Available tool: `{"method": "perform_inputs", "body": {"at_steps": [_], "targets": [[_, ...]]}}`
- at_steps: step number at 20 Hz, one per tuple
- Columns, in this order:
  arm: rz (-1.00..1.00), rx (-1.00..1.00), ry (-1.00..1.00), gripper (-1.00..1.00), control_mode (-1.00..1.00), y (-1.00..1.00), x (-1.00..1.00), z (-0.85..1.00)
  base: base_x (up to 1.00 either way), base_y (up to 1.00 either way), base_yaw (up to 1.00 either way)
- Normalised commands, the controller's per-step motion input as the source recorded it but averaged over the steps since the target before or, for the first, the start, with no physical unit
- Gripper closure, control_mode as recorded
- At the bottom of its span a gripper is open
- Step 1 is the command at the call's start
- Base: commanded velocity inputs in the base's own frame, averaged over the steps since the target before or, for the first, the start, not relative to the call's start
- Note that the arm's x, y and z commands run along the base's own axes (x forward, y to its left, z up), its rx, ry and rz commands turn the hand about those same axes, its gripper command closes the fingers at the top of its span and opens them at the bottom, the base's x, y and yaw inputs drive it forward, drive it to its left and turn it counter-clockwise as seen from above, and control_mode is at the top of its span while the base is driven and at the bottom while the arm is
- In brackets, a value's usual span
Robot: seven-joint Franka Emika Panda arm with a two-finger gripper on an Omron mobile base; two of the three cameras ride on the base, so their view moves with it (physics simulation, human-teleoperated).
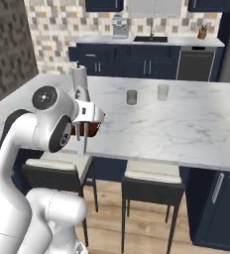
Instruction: Take the tongs from the drawer on the left and place them on the dining counter next to the tray containing the hot dog.
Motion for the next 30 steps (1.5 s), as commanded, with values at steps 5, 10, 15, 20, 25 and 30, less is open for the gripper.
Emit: {"method": "perform_inputs", "body": {"at_steps": [5, 10, 15, 20, 25, 30], "targets": [[0.00, 0.00, 0.00, 1.00, 1.00, 0.00, 0.00, 0.00, 0.65, 0.36, -0.02], [0.00, 0.00, 0.00, 1.00, 1.00, 0.00, 0.00, 0.00, 0.62, 0.30, 0.00], [0.00, 0.00, 0.00, 1.00, 1.00, 0.00, 0.00, 0.00, 0.71, 0.01, 0.00], [0.00, 0.00, 0.00, 1.00, 1.00, 0.00, 0.00, 0.00, 0.58, 0.00, 0.00], [0.00, 0.00, 0.00, 1.00, 1.00, 0.00, 0.00, 0.00, 0.52, 0.00, 0.00], [-0.01, 0.00, 0.24, 1.00, -1.00, -0.06, 0.37, -0.09, 0.11, 0.00, 0.00]]}}
